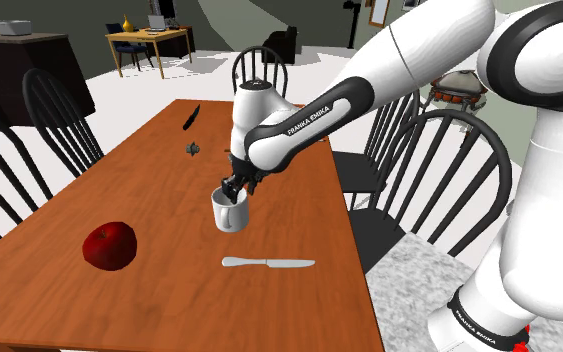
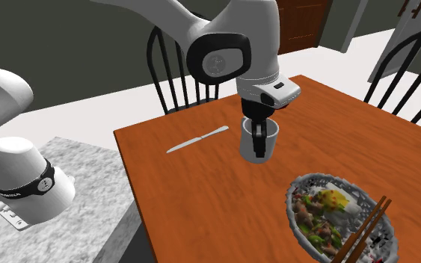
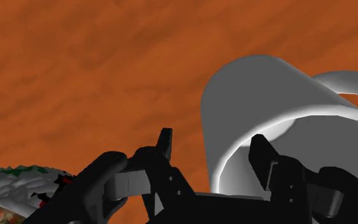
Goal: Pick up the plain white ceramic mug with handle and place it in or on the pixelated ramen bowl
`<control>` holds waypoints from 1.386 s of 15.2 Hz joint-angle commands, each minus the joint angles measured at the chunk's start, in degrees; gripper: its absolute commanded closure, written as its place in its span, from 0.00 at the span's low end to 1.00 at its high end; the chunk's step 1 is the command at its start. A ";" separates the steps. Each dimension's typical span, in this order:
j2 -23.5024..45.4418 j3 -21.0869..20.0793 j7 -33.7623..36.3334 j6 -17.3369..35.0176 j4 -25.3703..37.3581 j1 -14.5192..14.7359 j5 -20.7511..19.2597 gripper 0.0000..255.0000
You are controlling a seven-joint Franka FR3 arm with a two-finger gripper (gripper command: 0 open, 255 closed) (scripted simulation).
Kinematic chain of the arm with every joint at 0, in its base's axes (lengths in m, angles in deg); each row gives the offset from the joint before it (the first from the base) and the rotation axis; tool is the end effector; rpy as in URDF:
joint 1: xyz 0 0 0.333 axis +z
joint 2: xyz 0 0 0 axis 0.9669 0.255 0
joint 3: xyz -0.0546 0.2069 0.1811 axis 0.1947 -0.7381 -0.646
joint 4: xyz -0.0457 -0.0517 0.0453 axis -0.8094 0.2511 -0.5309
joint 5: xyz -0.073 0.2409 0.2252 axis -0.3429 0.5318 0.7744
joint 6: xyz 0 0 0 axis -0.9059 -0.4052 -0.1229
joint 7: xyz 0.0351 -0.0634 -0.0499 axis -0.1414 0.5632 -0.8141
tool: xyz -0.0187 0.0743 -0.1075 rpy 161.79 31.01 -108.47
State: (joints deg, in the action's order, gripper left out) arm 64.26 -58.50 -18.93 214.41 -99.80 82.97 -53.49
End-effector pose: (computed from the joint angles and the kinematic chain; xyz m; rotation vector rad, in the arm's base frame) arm 0.5229 0.2070 0.3228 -3.0851 -0.1651 -0.2882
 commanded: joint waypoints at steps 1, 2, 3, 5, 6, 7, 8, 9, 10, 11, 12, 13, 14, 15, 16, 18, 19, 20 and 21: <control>0.00 0.00 0.00 0.00 0.00 0.00 0.00 1.00; 0.00 0.00 0.00 0.00 0.00 0.00 0.00 1.00; 0.00 0.00 0.00 0.00 0.00 0.00 0.00 1.00; 0.00 0.00 0.00 0.00 0.00 0.00 0.00 1.00; 0.00 0.00 0.00 0.00 0.00 0.00 0.00 1.00; 0.00 0.00 0.00 0.00 0.00 0.00 0.00 1.00; 0.00 0.00 0.00 0.00 0.00 0.00 0.00 1.00; 0.01 0.00 0.00 0.01 0.00 0.00 0.00 1.00; -0.44 -0.09 -0.17 -0.65 0.23 -0.06 0.23 1.00; -0.87 -0.16 -0.33 -1.32 0.49 -0.12 0.45 1.00; -1.29 -0.24 -0.49 -1.99 0.75 -0.17 0.66 1.00; -1.71 -0.31 -0.64 -2.66 1.03 -0.22 0.87 1.00; -2.11 -0.37 -0.79 -3.34 1.32 -0.27 1.08 1.00; -2.50 -0.43 -0.94 -4.01 1.62 -0.31 1.28 1.00; -2.89 -0.49 -1.08 -4.70 1.94 -0.35 1.47 1.00; -3.62 -0.58 -1.36 -6.07 2.61 -0.42 1.83 1.00; -3.97 -0.63 -1.49 -6.76 2.96 -0.46 2.01 1.00; -4.32 -0.67 -1.61 -7.45 3.33 -0.49 2.18 1.00; -4.65 -0.71 -1.73 -8.14 3.71 -0.52 2.34 1.00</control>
State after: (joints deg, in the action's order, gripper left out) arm 59.89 -59.16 -20.61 206.94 -96.51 82.45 -51.28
